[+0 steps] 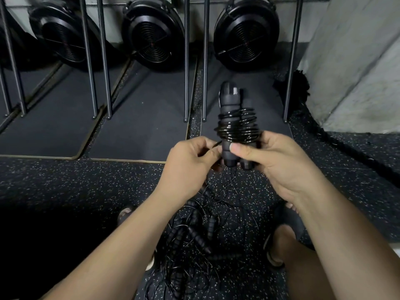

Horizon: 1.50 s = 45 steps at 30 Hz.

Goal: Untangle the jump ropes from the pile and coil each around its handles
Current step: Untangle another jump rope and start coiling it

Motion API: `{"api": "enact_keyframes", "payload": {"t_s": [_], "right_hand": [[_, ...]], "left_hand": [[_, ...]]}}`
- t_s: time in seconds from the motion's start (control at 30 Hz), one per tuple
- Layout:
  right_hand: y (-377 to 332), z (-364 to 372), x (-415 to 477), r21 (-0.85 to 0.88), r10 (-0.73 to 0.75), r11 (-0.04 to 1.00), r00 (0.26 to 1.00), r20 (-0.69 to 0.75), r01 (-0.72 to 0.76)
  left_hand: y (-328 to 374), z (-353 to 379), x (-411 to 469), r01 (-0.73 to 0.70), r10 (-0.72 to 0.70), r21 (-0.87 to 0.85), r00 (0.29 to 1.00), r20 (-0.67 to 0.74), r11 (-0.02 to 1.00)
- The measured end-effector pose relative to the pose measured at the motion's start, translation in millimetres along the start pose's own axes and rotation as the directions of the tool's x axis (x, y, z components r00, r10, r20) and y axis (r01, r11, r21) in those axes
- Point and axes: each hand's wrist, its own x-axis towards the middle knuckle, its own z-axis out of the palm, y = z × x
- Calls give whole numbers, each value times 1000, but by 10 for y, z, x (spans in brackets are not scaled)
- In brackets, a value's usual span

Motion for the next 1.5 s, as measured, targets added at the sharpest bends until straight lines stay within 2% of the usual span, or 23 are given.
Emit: {"api": "enact_keyframes", "payload": {"t_s": [0.17, 0.27, 0.43, 0.57, 0.73, 0.8, 0.87, 0.97, 1.1, 1.2, 1.3, 1.4, 1.5], "right_hand": [[65, 94, 2, 163, -5, 987, 998, -63, 15], [94, 144, -6, 145, -10, 989, 991, -132, 30], [165, 257, -4, 76, -104, 989, 963, -250, 126], [194, 314, 7, 44, -199, 974, 937, -288, 220], [194, 379, 16, 168, -134, 967, 945, -298, 190], [197, 385, 25, 164, -133, 968, 945, -298, 188], [203, 374, 27, 83, -196, 970, 937, -290, 229], [225, 344, 16, -135, -306, 951, 915, -263, 279], [204, 317, -27, -253, -316, 932, 922, -224, 258], [195, 333, -50, -386, -370, 884, 900, -232, 264], [219, 387, -74, -458, -424, 845, 868, -258, 277], [250, 394, -66, -556, -499, 771, 837, -223, 312], [252, 337, -20, -542, -454, 784, 875, -167, 303]], "left_hand": [[-40, 45, 5, -91, 93, 101, 995, -20, 991], [-54, 88, 0, -124, 128, 166, 992, -9, 978], [-34, 128, -19, -109, 107, 106, 994, 24, 988], [24, 133, -48, -65, 65, 4, 997, 47, 998], [1, 178, -66, -26, 26, -3, 998, 65, 1000], [-11, 187, -62, 1, 1, -27, 997, 74, 1000], [-6, 181, -58, 54, -47, -99, 996, 78, 994], [-14, 165, -50, 116, -103, -167, 991, 87, 979], [2, 148, -44, 211, -176, -302, 974, 139, 930], [40, 124, -28, 290, -244, -366, 955, 167, 884], [66, 105, -16, 354, -295, -414, 934, 201, 839], [73, 42, 13, 387, -319, -496, 922, 219, 777], [78, -50, 20, 425, -350, -548, 905, 241, 721]]}}
